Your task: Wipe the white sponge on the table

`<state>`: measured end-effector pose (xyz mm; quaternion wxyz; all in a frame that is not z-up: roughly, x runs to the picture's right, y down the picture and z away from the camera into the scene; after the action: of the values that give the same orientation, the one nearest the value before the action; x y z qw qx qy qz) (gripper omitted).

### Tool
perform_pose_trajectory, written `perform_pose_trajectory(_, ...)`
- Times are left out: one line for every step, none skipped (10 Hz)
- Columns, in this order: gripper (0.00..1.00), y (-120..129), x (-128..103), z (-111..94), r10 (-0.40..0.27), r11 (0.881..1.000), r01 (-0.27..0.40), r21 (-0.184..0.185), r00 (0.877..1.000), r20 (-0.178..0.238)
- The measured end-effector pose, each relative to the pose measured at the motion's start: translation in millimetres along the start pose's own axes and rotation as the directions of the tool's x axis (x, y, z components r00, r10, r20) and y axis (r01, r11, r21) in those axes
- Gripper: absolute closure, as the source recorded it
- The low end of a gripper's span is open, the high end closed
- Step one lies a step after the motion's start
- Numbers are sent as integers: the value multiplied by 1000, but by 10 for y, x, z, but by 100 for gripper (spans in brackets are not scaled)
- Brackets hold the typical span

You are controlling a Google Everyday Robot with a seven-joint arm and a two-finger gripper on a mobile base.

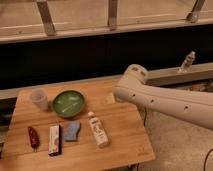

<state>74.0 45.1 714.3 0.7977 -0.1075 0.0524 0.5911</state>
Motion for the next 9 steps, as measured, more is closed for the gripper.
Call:
perform_pose_trajectory(20,0,0,0,0,1000,0,0,1000,0)
perform_pose_trajectory(20,0,0,0,0,1000,0,0,1000,0)
perform_pose_trajectory(20,3,1,1,-2,1000,2,0,1000,0)
perform_pose_trajectory(20,30,12,15,-20,1000,20,-6,1000,-6)
perform_pose_trajectory(20,66,28,27,-37,999,37,-12,999,-10)
perform_pose_trajectory(20,231,31,50,-77,997,76,-33,997,-14)
perform_pose_trajectory(20,506,17,76,-135,989,134,-56,991,-15)
perform_pose_trajectory(20,723,2,92,-179,982,178,-70,984,-14)
perform_pose_trajectory(20,1018,-5,107,-224,971,222,-92,974,-14)
